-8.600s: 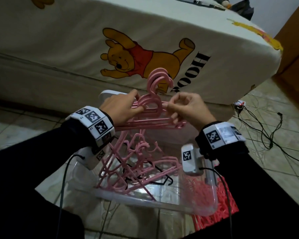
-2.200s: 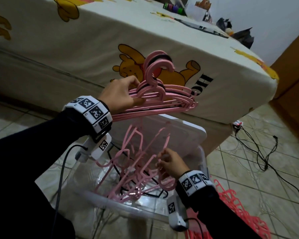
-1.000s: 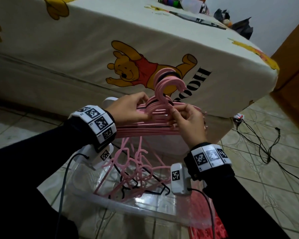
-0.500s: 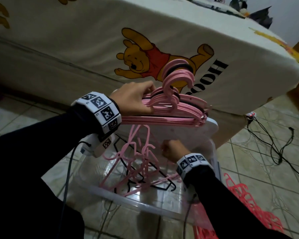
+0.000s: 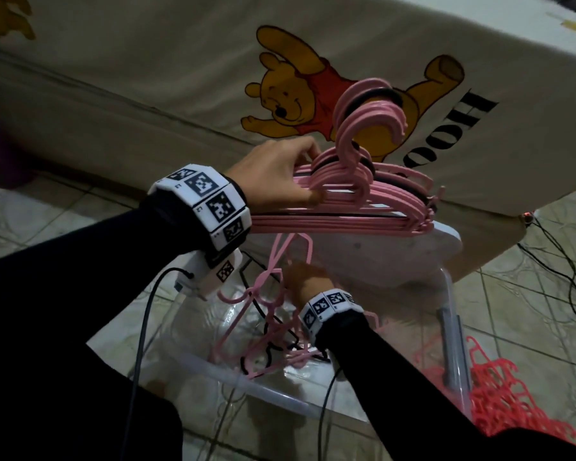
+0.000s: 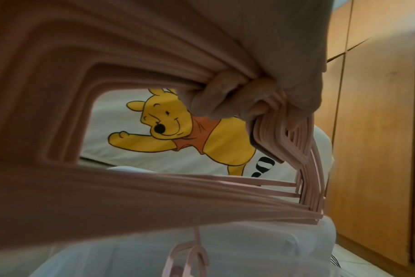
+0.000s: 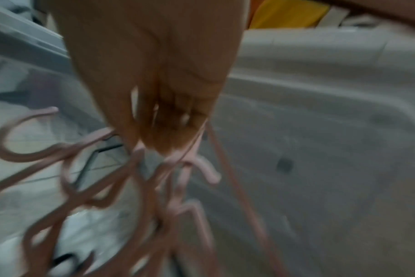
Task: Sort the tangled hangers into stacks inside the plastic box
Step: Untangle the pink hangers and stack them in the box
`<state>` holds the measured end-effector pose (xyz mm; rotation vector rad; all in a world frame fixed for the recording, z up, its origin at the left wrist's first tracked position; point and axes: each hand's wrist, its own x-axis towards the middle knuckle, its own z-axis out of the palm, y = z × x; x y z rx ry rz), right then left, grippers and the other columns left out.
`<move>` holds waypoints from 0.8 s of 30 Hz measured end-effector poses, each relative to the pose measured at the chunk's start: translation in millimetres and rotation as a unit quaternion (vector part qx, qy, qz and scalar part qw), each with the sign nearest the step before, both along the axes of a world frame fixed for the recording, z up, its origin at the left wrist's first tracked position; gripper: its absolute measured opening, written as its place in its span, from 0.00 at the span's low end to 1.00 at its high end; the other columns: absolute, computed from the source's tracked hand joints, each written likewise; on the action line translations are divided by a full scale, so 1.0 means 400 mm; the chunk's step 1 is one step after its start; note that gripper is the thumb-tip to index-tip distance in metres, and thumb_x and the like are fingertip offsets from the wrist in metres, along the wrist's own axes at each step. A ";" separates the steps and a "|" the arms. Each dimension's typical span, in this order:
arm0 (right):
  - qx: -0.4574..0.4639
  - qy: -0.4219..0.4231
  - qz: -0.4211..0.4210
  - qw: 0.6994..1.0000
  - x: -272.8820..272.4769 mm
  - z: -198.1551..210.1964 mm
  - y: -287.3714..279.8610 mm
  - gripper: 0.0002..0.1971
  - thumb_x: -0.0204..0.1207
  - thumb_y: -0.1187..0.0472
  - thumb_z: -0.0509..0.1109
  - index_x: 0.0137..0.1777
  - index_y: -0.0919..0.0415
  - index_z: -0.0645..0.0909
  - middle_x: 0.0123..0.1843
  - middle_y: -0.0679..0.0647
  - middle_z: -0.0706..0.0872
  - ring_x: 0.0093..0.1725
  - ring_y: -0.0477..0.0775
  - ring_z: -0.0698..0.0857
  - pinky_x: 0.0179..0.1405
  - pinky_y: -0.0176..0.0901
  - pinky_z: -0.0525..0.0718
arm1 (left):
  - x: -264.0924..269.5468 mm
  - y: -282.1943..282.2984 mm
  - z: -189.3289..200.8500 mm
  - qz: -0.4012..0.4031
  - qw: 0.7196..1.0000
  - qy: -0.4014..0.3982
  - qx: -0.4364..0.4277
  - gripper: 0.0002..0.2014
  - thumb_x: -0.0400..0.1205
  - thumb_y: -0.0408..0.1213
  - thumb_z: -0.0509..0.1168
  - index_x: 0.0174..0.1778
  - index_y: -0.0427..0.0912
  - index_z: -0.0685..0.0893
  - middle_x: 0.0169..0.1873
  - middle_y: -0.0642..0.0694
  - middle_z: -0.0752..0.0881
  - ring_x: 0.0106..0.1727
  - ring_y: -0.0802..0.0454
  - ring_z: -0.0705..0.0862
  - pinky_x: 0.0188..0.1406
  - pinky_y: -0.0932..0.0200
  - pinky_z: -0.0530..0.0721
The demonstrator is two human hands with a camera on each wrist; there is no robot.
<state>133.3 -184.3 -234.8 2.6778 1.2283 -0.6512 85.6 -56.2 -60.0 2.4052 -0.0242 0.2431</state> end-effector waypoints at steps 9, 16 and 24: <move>-0.013 -0.105 0.114 0.988 -0.014 -0.021 -0.047 0.21 0.83 0.67 0.56 0.76 0.58 0.67 0.73 0.62 0.74 0.71 0.63 0.75 0.63 0.58 0.78 | -0.009 0.017 -0.001 -0.001 1.000 -0.010 0.001 0.16 0.71 0.47 0.75 0.50 0.52 0.78 0.52 0.50 0.87 0.57 0.52 0.84 0.57 0.47 0.82; 0.050 -0.097 0.138 0.984 0.012 0.057 -0.096 0.16 0.84 0.61 0.56 0.69 0.60 0.73 0.62 0.64 0.83 0.57 0.65 0.84 0.52 0.50 0.81 | -0.011 0.007 0.006 -0.010 1.000 -0.018 0.017 0.16 0.70 0.47 0.75 0.49 0.52 0.78 0.49 0.48 0.87 0.54 0.51 0.84 0.54 0.46 0.83; 0.085 -0.054 0.085 0.991 -0.020 0.089 -0.155 0.13 0.81 0.62 0.58 0.63 0.61 0.72 0.56 0.63 0.83 0.50 0.68 0.85 0.39 0.49 0.76 | -0.013 -0.026 0.022 -0.015 0.999 -0.027 0.034 0.18 0.69 0.47 0.76 0.52 0.48 0.80 0.50 0.45 0.87 0.55 0.47 0.84 0.52 0.45 0.83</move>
